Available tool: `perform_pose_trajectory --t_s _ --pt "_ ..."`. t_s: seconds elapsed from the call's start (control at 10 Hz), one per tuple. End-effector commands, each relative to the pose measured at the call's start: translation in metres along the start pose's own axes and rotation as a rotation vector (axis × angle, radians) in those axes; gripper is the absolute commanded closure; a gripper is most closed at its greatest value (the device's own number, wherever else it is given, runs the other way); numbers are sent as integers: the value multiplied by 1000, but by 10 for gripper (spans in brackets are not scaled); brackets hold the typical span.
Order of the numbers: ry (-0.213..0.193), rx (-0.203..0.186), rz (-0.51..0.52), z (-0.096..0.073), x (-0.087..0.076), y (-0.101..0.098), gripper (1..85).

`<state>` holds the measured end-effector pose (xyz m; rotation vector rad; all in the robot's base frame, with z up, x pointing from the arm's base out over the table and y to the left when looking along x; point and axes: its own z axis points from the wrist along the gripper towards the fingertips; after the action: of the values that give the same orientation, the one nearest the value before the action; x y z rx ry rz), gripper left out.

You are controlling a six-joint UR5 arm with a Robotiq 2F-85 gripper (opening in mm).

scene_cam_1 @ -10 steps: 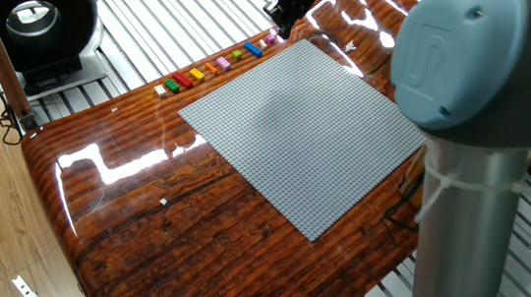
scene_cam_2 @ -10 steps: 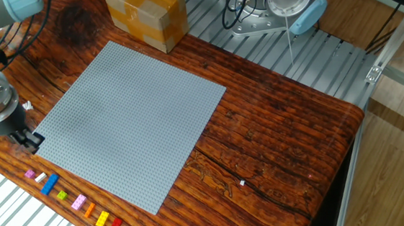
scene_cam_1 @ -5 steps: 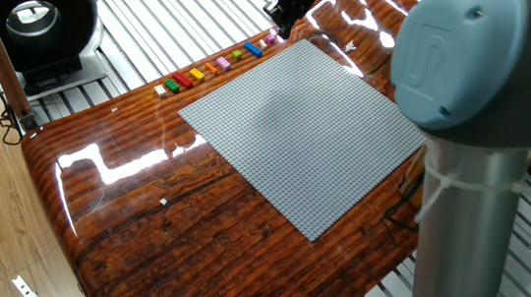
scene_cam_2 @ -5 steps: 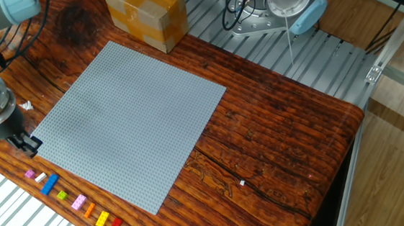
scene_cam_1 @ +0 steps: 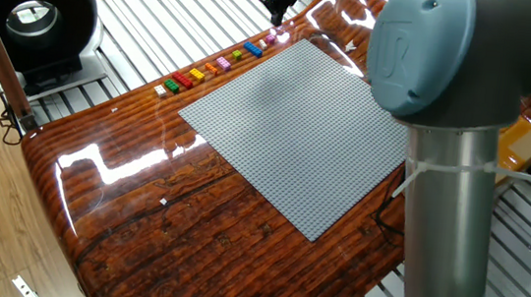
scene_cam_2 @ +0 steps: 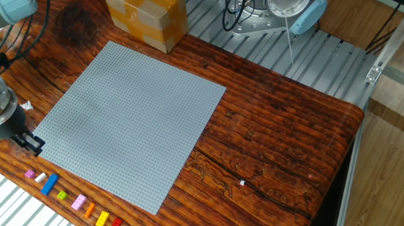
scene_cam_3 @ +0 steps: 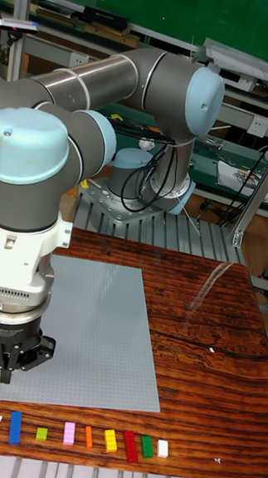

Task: Build with small Lego blocks

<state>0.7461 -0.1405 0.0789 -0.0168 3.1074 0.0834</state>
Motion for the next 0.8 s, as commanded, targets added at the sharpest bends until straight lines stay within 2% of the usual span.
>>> perform_pose_trajectory --t_s 0.0,0.1,0.2,0.5,0.6,0.7 --pt "-24 3 75 -1 -6 -2 847" --pt "-14 34 71 -1 -3 -10 847" --pt "-17 40 38 -1 -4 -11 847" --pt "-5 -7 -20 -1 -4 -2 847" --pt "9 -4 -9 4 -8 -10 847" --pt "6 -2 -8 12 -14 -18 843"
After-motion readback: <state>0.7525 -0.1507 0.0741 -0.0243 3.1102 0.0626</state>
